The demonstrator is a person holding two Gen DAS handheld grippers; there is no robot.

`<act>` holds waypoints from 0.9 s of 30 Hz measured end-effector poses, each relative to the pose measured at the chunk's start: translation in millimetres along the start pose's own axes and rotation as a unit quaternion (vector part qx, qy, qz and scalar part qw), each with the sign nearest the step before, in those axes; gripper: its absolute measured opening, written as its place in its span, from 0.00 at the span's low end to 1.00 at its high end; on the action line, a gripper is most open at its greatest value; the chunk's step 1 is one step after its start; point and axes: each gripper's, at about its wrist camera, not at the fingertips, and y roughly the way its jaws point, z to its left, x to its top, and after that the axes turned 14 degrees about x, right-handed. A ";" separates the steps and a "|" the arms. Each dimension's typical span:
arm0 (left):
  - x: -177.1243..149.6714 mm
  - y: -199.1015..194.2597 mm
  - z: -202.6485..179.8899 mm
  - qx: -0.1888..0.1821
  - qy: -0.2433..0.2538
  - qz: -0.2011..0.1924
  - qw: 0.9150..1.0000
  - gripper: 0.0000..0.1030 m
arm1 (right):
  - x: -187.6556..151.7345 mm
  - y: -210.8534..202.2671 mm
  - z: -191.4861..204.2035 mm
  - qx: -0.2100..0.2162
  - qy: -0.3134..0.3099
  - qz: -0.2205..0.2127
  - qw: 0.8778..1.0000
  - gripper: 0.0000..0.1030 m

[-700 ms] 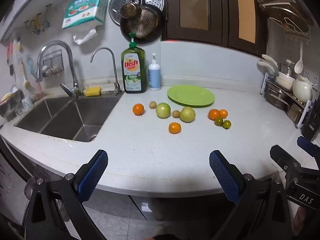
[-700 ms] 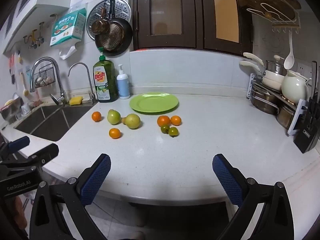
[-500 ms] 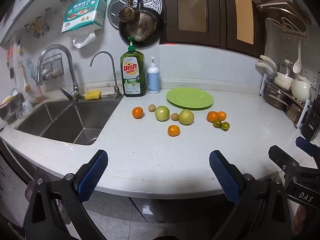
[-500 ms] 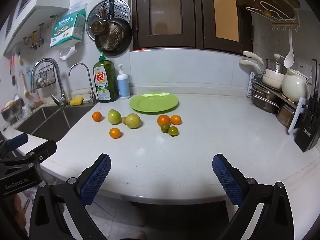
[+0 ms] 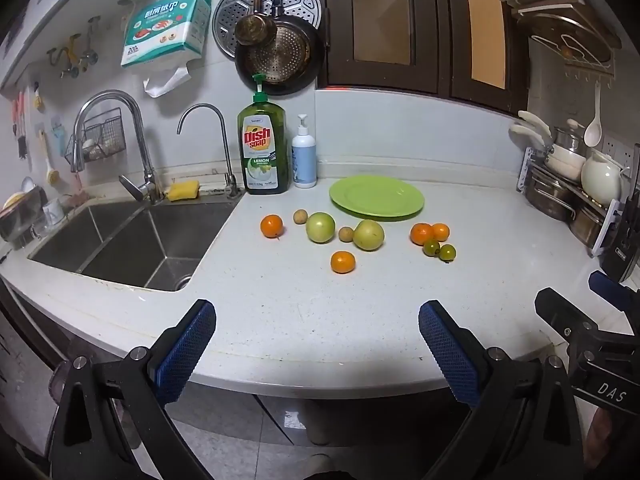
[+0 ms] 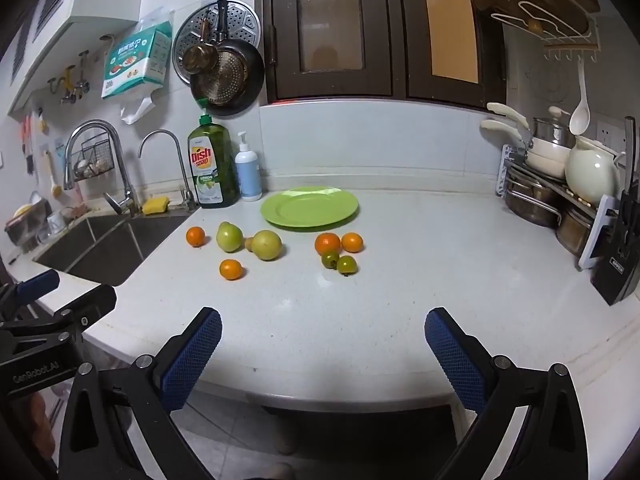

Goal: Organize fruits

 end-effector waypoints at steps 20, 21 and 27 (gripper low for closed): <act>-0.3 -1.2 -1.3 -0.003 0.000 0.005 1.000 1.00 | 3.9 1.1 0.2 0.008 -0.005 0.003 1.000 1.00; -0.5 -1.0 -1.1 -0.003 0.000 0.006 1.000 1.00 | 2.8 0.8 -0.8 0.008 -0.005 0.002 1.000 1.00; -1.5 -1.7 -0.9 -0.006 0.000 0.004 1.000 1.00 | 1.3 -0.1 0.0 0.008 -0.005 0.001 1.000 1.00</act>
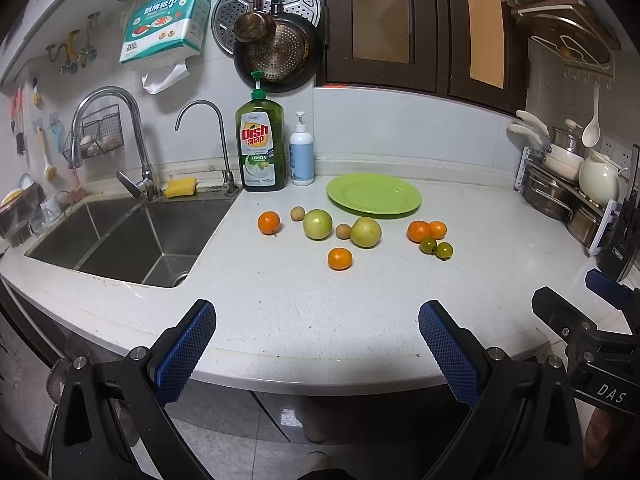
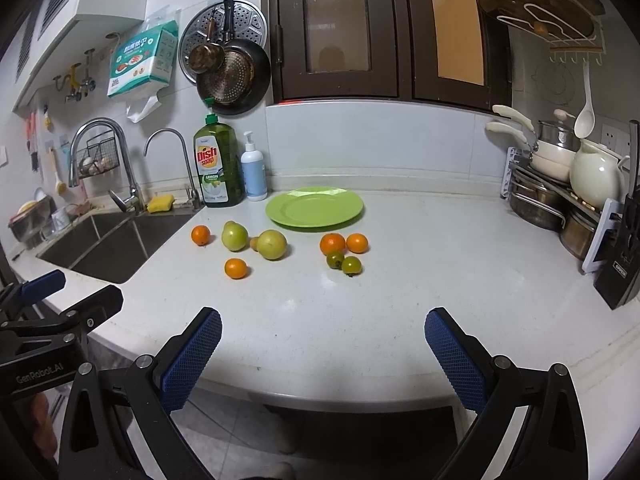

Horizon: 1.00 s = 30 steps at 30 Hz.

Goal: Organize fruits

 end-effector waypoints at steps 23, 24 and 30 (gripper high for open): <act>-0.9 -0.5 0.9 -0.003 0.000 0.001 1.000 1.00 | 0.9 -0.9 3.9 0.002 -0.005 0.002 1.000 1.00; -1.3 -0.7 0.9 -0.004 0.000 0.001 1.000 1.00 | 1.4 -0.6 4.2 0.002 -0.005 0.002 1.000 1.00; -1.2 -0.4 0.9 -0.003 0.000 0.002 1.000 1.00 | 1.8 0.8 4.8 0.004 -0.005 0.004 1.000 1.00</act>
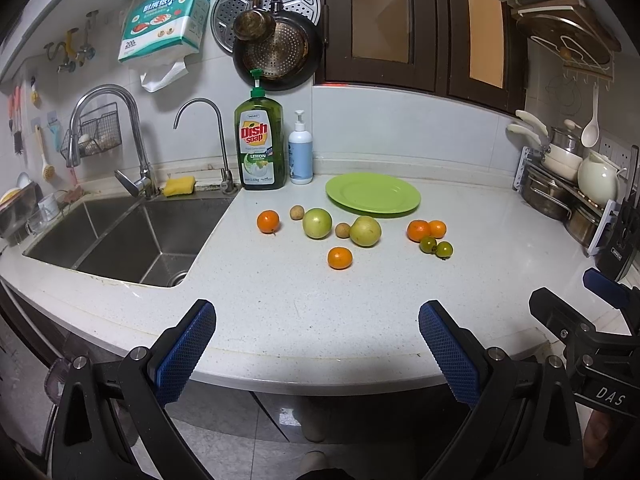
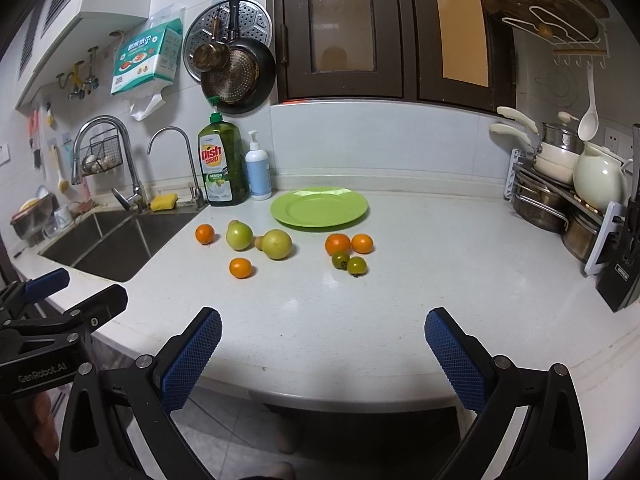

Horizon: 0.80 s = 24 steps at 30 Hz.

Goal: Organize fruits

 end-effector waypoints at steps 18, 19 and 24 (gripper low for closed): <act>10.2 34.4 -1.1 -0.002 0.014 0.018 1.000 1.00 | 6.7 32.6 -3.9 0.003 0.012 0.028 1.000 1.00; 11.2 38.4 -1.5 -0.003 0.016 0.018 1.000 1.00 | 7.0 35.7 -4.6 0.003 0.014 0.030 0.999 1.00; 18.5 58.4 -4.2 -0.004 0.027 0.011 1.000 0.99 | 10.8 62.3 -8.0 0.007 0.022 0.048 0.999 1.00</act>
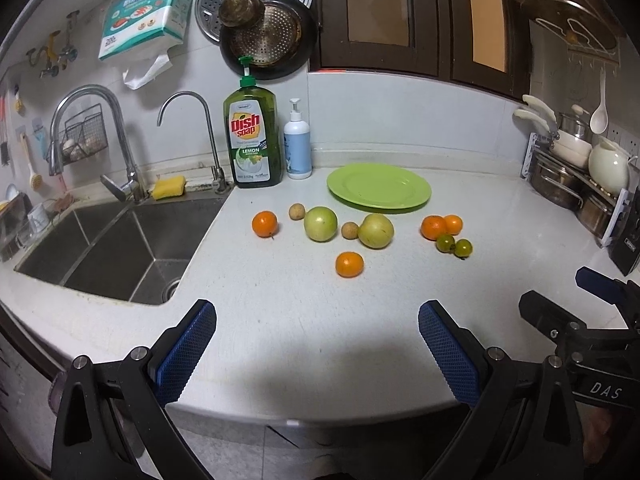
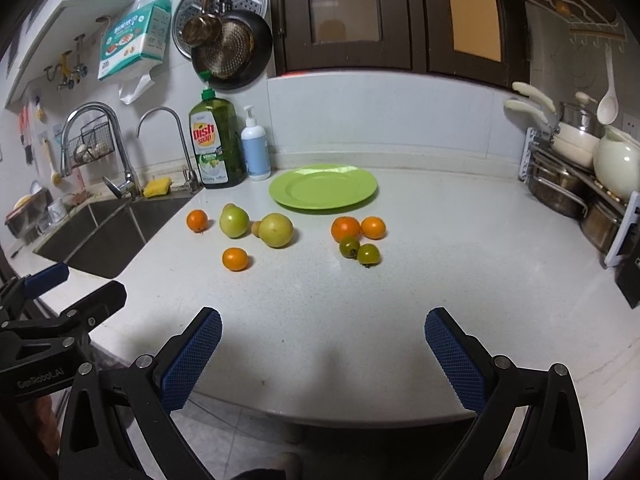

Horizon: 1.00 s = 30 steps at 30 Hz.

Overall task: Organize fruits
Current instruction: 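Grasp an orange tangerine with the left gripper while the right gripper grasps a small green citrus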

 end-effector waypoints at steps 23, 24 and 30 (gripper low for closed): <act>33.3 138.4 -37.5 -0.071 0.040 0.077 0.994 0.73 | 38.6 119.2 -45.0 -0.056 0.036 0.077 0.995 0.79; 33.3 140.8 -40.0 -0.068 0.037 0.079 0.994 0.73 | 40.1 123.8 -48.9 -0.056 0.029 0.079 0.995 0.77; 32.6 155.5 -58.2 -0.033 0.019 0.099 0.994 0.67 | 44.1 149.8 -72.8 -0.020 0.011 0.106 0.994 0.67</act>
